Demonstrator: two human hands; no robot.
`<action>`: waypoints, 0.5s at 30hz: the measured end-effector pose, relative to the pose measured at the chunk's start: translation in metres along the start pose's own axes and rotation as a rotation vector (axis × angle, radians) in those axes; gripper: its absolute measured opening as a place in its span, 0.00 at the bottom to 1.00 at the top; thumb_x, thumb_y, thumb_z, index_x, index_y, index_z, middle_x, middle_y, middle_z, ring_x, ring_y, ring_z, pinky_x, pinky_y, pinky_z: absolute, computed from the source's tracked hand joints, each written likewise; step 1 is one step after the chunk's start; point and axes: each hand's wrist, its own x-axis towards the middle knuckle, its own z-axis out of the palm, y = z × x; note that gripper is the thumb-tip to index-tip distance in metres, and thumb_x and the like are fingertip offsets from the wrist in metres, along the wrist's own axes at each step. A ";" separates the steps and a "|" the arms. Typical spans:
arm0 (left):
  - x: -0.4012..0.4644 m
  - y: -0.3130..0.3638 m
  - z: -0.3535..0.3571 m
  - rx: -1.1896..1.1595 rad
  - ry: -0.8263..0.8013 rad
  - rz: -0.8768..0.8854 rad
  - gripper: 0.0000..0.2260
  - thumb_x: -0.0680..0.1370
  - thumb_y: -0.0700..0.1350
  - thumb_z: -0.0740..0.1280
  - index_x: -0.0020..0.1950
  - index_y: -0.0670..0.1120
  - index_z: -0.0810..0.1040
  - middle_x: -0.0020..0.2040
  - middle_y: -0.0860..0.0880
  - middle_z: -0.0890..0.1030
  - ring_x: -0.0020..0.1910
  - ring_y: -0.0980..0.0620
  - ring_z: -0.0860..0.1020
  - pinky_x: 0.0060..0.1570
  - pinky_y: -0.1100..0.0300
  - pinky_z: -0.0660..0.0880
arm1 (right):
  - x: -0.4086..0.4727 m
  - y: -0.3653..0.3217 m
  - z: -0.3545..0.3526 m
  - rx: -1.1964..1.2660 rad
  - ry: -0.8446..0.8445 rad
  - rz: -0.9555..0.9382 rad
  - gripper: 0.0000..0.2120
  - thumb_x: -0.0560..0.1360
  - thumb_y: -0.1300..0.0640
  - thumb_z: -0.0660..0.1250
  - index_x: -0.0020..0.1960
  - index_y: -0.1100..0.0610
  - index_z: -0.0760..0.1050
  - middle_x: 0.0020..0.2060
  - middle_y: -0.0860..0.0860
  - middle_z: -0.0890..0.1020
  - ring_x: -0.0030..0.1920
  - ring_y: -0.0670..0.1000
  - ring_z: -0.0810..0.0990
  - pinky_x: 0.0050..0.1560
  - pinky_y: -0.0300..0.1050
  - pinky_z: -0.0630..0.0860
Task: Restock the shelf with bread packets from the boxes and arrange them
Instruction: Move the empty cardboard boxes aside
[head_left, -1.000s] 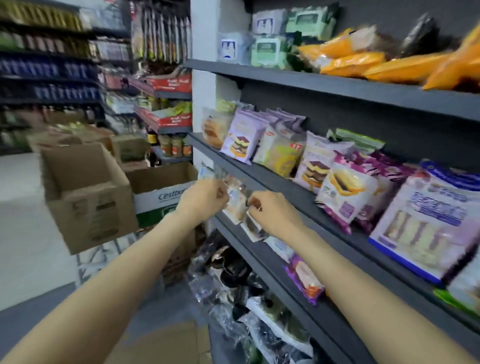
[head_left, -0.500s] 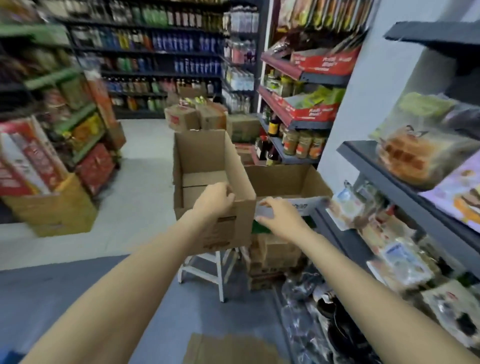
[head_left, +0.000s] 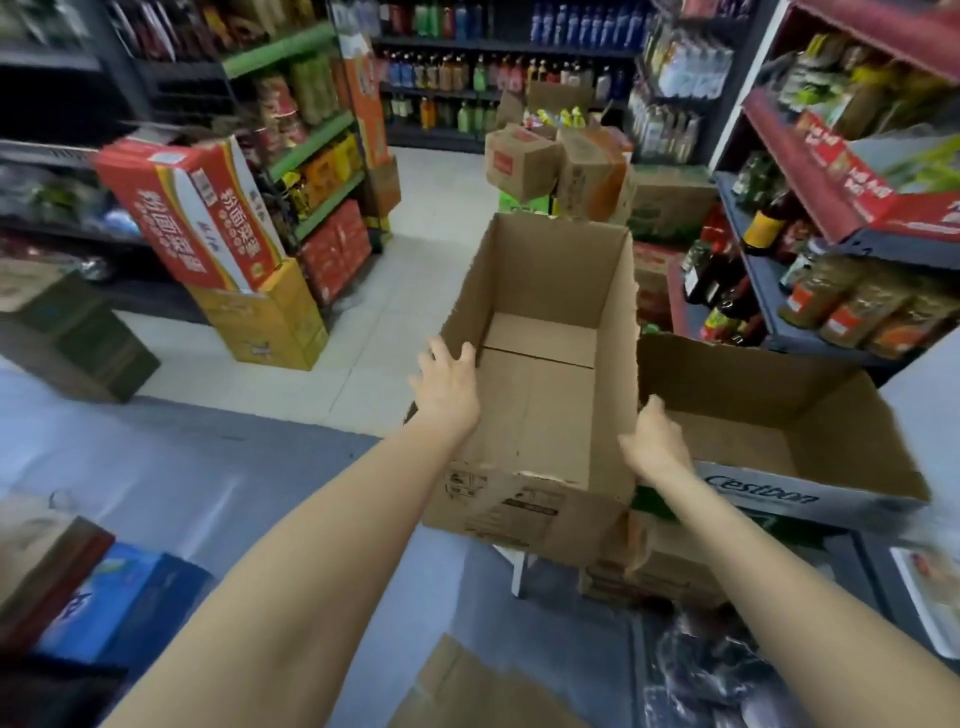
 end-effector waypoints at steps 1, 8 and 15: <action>0.004 -0.006 -0.001 0.037 0.040 0.016 0.26 0.77 0.38 0.61 0.74 0.47 0.58 0.73 0.36 0.55 0.69 0.38 0.61 0.62 0.47 0.67 | 0.006 -0.001 0.002 0.009 -0.040 -0.005 0.20 0.79 0.61 0.60 0.70 0.62 0.64 0.61 0.61 0.76 0.58 0.61 0.77 0.57 0.53 0.76; 0.002 -0.044 -0.025 -0.202 -0.072 0.240 0.23 0.81 0.60 0.52 0.54 0.47 0.79 0.49 0.46 0.82 0.52 0.44 0.78 0.50 0.53 0.70 | 0.019 -0.066 0.019 0.181 0.015 -0.119 0.10 0.80 0.58 0.57 0.55 0.63 0.73 0.47 0.60 0.78 0.48 0.60 0.78 0.41 0.48 0.72; -0.008 -0.139 -0.054 0.109 -0.043 0.324 0.16 0.73 0.60 0.67 0.52 0.49 0.76 0.48 0.49 0.81 0.50 0.47 0.78 0.42 0.58 0.70 | 0.019 -0.171 0.054 0.163 -0.067 -0.211 0.08 0.79 0.58 0.57 0.43 0.60 0.68 0.43 0.58 0.75 0.46 0.58 0.76 0.44 0.47 0.70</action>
